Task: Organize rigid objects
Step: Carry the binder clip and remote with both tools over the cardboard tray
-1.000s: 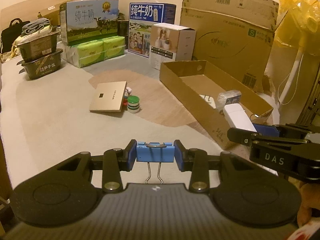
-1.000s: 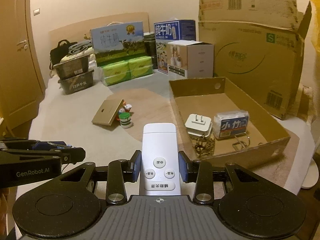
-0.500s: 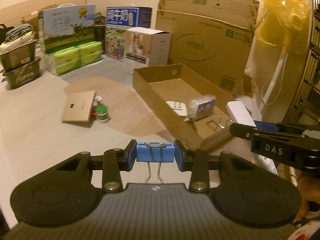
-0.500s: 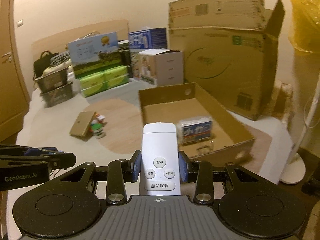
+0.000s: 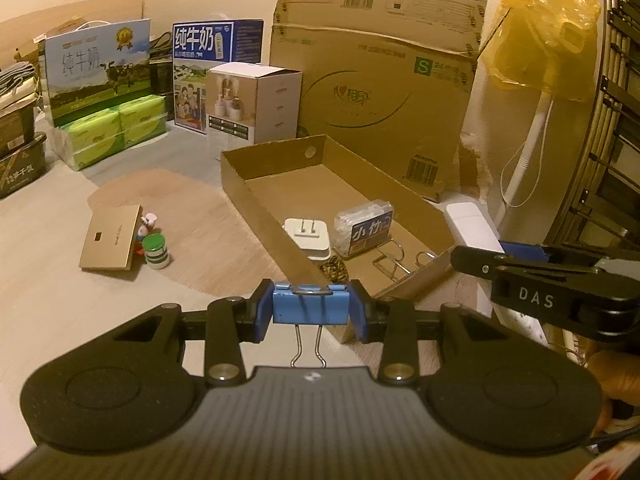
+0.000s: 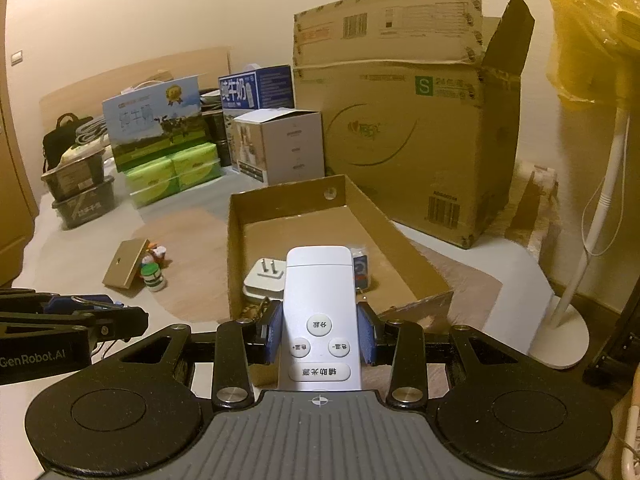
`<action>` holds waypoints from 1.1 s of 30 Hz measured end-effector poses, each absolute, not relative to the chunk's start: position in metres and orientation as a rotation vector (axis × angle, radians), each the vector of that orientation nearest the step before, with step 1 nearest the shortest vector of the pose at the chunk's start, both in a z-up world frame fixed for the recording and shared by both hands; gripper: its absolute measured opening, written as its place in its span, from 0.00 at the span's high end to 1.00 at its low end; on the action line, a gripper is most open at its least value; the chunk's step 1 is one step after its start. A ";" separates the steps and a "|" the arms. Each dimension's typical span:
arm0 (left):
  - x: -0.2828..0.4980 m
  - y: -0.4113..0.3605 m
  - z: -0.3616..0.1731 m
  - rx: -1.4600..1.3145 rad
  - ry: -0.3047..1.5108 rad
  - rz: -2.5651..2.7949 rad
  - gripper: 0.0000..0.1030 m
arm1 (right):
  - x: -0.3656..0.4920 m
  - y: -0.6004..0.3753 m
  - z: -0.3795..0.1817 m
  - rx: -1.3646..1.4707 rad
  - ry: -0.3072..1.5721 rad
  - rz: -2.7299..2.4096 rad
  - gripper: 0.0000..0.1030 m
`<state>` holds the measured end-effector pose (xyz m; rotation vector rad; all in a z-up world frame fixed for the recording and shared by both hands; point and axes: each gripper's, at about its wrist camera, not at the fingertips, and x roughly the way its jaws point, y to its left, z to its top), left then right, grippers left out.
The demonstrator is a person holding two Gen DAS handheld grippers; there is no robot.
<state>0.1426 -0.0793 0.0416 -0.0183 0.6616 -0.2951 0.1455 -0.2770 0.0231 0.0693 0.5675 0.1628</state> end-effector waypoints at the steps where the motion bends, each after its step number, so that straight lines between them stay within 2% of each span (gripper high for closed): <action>1: 0.145 -0.081 0.042 -0.018 0.662 -0.297 0.65 | 0.147 -0.278 0.023 0.070 0.568 0.163 0.62; 16: 0.192 -0.106 0.052 -0.021 0.646 -0.317 0.65 | 0.189 -0.304 0.035 0.058 0.586 0.180 0.62; 33: 0.270 -0.115 0.054 -0.055 0.656 -0.281 0.65 | 0.274 -0.317 0.038 0.042 0.644 0.236 0.62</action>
